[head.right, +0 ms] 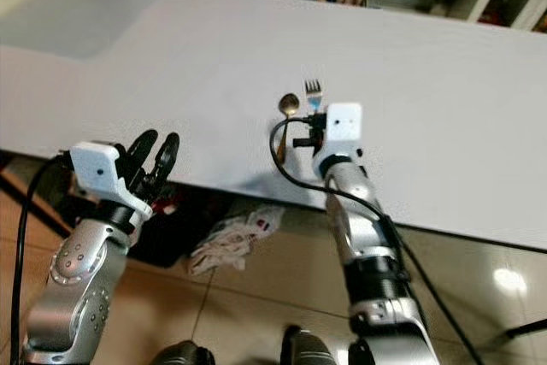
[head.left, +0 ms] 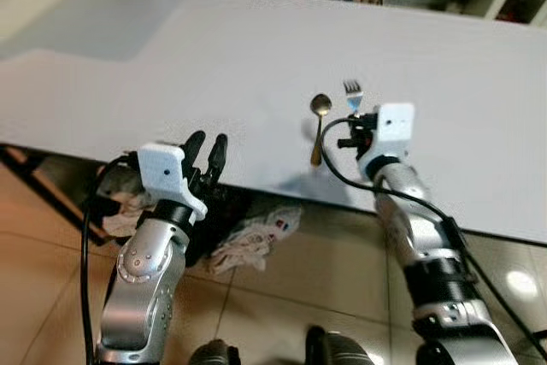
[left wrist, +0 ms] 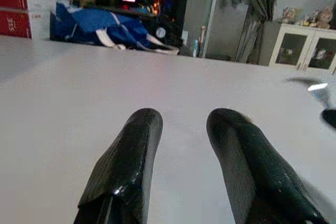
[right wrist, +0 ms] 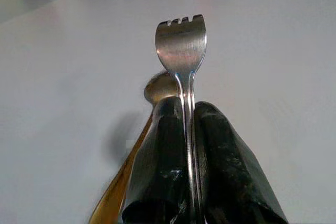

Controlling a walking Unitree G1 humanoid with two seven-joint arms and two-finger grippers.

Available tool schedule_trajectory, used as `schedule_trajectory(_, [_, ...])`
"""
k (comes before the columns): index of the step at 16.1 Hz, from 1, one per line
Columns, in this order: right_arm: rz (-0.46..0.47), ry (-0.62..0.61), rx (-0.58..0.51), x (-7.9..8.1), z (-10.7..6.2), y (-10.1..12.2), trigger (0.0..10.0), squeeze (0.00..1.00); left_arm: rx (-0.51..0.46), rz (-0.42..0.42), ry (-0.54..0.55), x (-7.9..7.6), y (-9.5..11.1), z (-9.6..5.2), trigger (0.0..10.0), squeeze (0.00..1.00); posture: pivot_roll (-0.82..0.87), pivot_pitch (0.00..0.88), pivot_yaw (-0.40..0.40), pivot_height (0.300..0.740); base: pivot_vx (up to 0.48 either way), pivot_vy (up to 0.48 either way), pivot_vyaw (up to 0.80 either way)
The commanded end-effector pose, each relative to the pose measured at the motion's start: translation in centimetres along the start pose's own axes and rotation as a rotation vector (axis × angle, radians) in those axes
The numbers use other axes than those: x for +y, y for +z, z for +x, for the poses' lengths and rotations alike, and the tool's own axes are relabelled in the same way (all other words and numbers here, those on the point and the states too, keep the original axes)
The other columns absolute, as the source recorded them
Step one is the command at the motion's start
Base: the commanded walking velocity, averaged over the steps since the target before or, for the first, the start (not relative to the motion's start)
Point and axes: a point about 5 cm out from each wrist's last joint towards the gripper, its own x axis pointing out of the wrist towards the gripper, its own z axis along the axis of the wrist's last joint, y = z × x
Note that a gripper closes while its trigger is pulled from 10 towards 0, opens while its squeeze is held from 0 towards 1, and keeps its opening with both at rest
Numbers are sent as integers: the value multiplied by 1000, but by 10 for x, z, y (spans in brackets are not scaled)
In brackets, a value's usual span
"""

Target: Setting the table

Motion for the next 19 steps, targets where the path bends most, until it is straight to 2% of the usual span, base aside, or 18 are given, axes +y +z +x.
schedule_trajectory(1, [40,-10,6,0,4,3,10000,0,-9,2,-25,-7,3,-1,10000,0,-117,137,10,740,0,0,0])
schedule_trajectory(4, [26,-43,25,10,22,11,10000,0,-11,-4,-50,-14,5,-2,10000,0,-113,151,6,740,0,0,0])
schedule_trajectory(5, [34,-80,47,10,31,13,10000,0,-10,-5,-57,-17,6,-4,10000,0,-108,156,3,740,0,0,0])
schedule_trajectory(7, [44,-96,56,11,37,16,10000,0,-16,-8,-58,-19,8,-7,10000,0,-96,171,-3,740,0,0,0])
schedule_trajectory(8, [48,-97,56,12,39,17,10000,0,-22,-9,-55,-19,9,-8,10000,0,-95,171,-3,740,0,0,0])
schedule_trajectory(9, [48,-86,54,15,40,18,10000,0,-16,10,-9,-13,10,-9,10000,0,-93,173,-4,740,337,0,0])
schedule_trajectory(10, [60,-45,52,24,42,18,10000,0,-10,11,6,-7,11,-10,10000,0,-90,178,-8,740,480,0,0])
schedule_trajectory(14, [77,21,47,36,41,14,10000,0,-29,-27,9,-10,16,-10,10000,0,-91,185,-5,740,360,0,0])
schedule_trajectory(19, [76,0,-2,33,43,24,10000,0,-5,-1,32,-9,14,-9,10000,0,-89,195,-9,740,0,0,0])
